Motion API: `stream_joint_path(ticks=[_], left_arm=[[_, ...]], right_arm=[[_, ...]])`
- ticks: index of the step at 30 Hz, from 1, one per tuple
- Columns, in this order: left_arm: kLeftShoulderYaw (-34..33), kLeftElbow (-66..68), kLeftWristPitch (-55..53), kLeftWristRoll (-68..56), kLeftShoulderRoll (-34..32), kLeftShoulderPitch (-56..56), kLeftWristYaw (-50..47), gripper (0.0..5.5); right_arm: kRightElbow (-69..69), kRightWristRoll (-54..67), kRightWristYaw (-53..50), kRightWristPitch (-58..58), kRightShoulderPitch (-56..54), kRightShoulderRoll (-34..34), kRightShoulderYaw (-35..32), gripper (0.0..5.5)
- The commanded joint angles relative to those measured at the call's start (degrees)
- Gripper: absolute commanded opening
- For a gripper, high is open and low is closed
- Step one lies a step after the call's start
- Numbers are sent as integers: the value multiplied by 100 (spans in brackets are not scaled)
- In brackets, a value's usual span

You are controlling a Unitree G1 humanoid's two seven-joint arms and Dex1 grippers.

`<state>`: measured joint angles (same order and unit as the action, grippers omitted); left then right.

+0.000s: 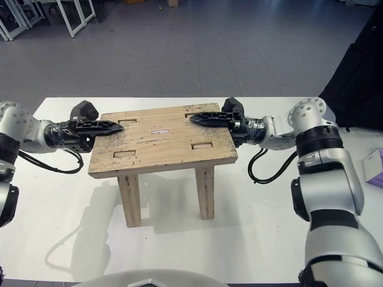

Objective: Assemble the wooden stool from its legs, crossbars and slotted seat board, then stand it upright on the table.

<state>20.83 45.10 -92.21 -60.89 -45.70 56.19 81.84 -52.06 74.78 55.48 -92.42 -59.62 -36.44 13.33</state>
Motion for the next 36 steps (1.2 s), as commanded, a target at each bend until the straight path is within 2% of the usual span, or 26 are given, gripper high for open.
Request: stream_joint_path(ticks=[1, 5, 10, 16, 18, 20, 22, 23, 24, 25, 26, 29, 36], left_arm=[[-537, 800, -21, 375, 86, 368, -131, 259], [-744, 1052, -25, 540, -199, 506, 166, 332], [-1154, 1175, 74, 945, -429, 345, 277, 420], [-1007, 719, 924, 1677, -640, -479, 517, 420], [-1358, 1003, 1428, 1878, -541, -446, 299, 420], [-2129, 1184, 2293, 1852, -215, -380, -432, 420], [-3197, 207, 4103, 1845, 756, -1031, -2272, 420], [-3530, -397, 4940, 2054, 1334, -1419, -3413, 420], [-3673, -849, 5765, 2437, 1792, -1758, -4506, 420], [-3606, -1455, 6263, 2924, 2129, -2140, -5385, 420], [-3533, -2081, 6662, 3322, 2364, -2525, -5977, 420], [-3525, -2686, 7166, 3583, 2822, -2813, -6649, 420], [-3524, -3261, 7304, 3844, 3150, -2968, -7267, 420]], right_arm=[[-381, -567, -332, 0, 179, 30, -504, 321], [-250, -476, -78, -7, 72, -355, -773, 410], [-327, -685, 31, -5, 122, -732, -1325, 419], [-87, -1154, -135, 94, 547, -713, -1981, 419], [-497, -1363, -496, 626, 541, -587, -2430, 419], [-621, -1450, -944, 1562, 730, -396, -3042, 419], [233, -1636, -1910, 3741, 1284, 419, -3845, 419], [959, -2061, -2424, 4839, 1648, 899, -3868, 419], [1619, -2735, -3044, 5612, 2003, 1220, -3507, 419], [2100, -4012, -3907, 6223, 2323, 1218, -2530, 419], [2350, -4652, -4454, 6798, 2549, 1398, -2177, 419], [2628, -5432, -5200, 7523, 2904, 1609, -2068, 419], [3227, -6066, -5468, 7726, 3226, 1957, -1958, 419]])
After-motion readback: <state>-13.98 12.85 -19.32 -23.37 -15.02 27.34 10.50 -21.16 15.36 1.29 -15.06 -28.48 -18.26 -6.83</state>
